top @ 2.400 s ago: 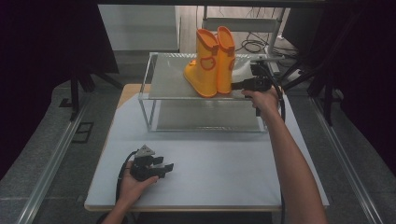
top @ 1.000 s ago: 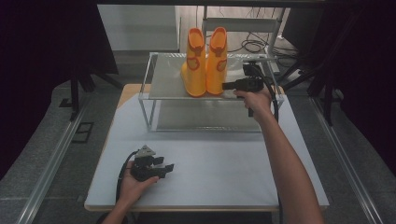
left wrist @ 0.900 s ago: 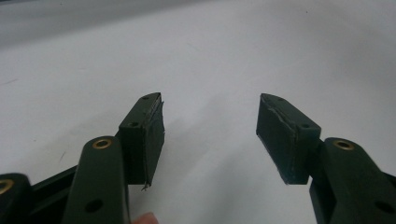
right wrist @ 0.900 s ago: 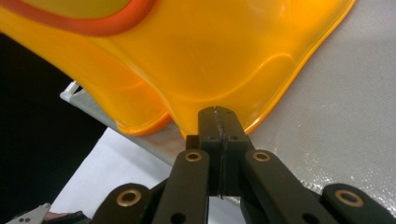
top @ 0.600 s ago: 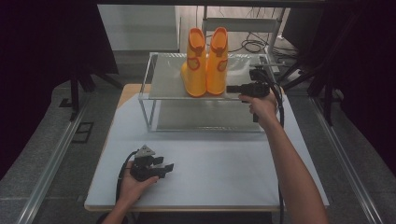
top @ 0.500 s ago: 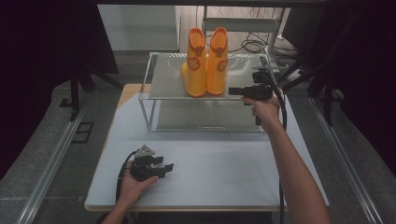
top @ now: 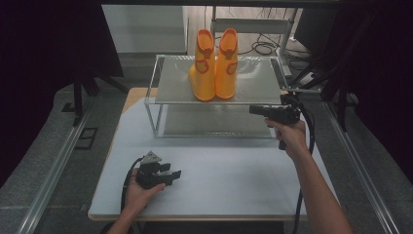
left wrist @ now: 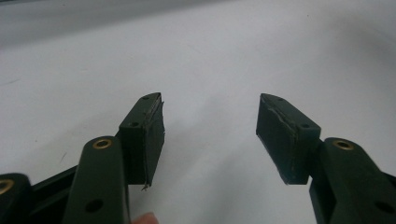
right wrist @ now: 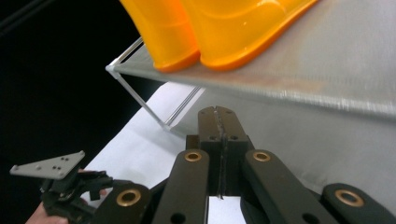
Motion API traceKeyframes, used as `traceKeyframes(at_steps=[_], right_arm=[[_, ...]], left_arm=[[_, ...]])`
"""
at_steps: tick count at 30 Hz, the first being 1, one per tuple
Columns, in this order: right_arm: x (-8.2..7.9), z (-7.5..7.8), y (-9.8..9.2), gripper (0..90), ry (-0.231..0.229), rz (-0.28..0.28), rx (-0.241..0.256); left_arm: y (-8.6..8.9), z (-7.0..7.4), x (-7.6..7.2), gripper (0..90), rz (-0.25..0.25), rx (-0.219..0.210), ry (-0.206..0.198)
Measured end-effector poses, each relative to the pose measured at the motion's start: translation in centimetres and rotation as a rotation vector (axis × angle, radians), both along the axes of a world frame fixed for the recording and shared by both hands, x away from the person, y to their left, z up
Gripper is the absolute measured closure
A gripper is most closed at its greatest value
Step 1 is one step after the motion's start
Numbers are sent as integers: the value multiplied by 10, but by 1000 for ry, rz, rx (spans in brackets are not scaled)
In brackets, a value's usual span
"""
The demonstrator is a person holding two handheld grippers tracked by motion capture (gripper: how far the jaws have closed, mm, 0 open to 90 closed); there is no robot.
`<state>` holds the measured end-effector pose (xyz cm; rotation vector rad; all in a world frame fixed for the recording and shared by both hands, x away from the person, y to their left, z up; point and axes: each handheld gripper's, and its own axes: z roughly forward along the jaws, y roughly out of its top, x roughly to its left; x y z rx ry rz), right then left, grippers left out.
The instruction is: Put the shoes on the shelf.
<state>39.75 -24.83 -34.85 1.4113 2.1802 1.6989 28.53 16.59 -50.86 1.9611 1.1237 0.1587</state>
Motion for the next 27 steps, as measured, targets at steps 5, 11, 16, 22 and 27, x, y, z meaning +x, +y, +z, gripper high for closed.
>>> traceKeyframes(at_steps=[5, 11, 16, 22, 27], right_arm=[[-15, -14, -8, 895, -13, 8, 18], [-33, -32, -16, 895, -39, 12, 44], [-43, -47, -23, 895, -40, 3, 66], [-54, -67, -30, 895, -42, -4, 73], [-57, -77, -33, 894, -17, -9, 80]], left_arm=[[0, 0, 0, 414, 1, 0, 0], [0, 0, 0, 413, 4, -1, 1], [0, 0, 0, 413, 2, 0, -1], [-1, -1, 0, 413, 3, 0, 2], [-2, -1, 0, 414, 2, -1, 3]])
